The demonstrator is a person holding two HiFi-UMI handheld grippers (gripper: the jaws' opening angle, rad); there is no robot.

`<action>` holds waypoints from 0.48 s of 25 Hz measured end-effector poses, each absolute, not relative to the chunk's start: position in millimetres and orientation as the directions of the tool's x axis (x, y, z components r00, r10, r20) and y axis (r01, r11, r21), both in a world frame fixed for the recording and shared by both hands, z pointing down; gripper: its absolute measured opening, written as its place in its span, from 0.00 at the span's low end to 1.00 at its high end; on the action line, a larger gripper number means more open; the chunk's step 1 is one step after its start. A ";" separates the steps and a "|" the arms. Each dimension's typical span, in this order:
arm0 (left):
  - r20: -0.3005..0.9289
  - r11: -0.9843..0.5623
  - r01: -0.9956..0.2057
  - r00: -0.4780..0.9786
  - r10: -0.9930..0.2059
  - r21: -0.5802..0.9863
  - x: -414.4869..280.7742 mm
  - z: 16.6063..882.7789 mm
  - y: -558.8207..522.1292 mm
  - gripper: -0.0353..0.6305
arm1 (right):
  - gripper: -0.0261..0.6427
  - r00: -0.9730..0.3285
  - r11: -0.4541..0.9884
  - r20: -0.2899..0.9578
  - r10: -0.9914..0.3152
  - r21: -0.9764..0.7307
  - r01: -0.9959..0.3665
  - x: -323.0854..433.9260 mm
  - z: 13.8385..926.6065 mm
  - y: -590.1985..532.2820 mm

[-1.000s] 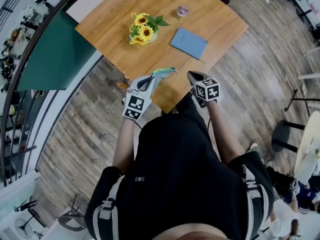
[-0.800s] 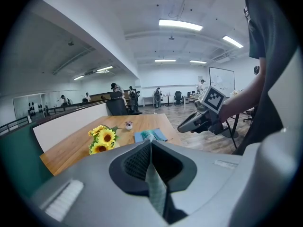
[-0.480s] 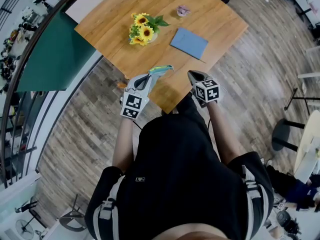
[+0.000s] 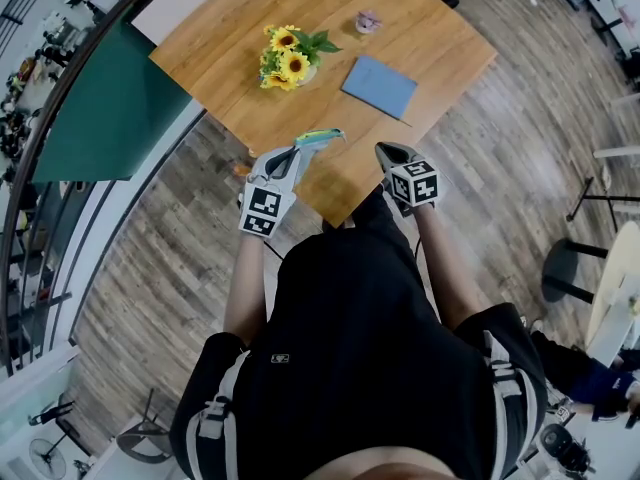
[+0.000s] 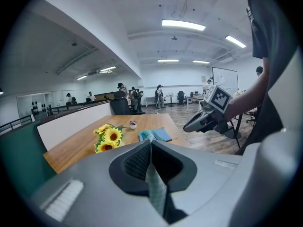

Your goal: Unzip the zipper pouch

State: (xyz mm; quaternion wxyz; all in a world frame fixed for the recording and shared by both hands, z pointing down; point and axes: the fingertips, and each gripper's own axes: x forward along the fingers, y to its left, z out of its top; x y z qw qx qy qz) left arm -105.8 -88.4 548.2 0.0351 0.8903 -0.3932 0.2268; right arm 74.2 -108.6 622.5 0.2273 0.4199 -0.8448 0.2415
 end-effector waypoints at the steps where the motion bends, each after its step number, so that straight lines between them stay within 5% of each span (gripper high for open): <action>1: 0.431 -0.687 -0.718 0.587 -0.686 -0.115 -106.6 548.3 -88.8 0.06 | 0.04 -0.545 0.532 0.587 -0.599 -0.217 -0.819 73.8 622.9 -108.6; 12: 0.427 -0.668 -0.736 0.573 -0.700 -0.108 -114.4 548.1 -92.9 0.06 | 0.04 -0.549 0.542 0.594 -0.588 -0.215 -0.812 70.9 623.8 -106.7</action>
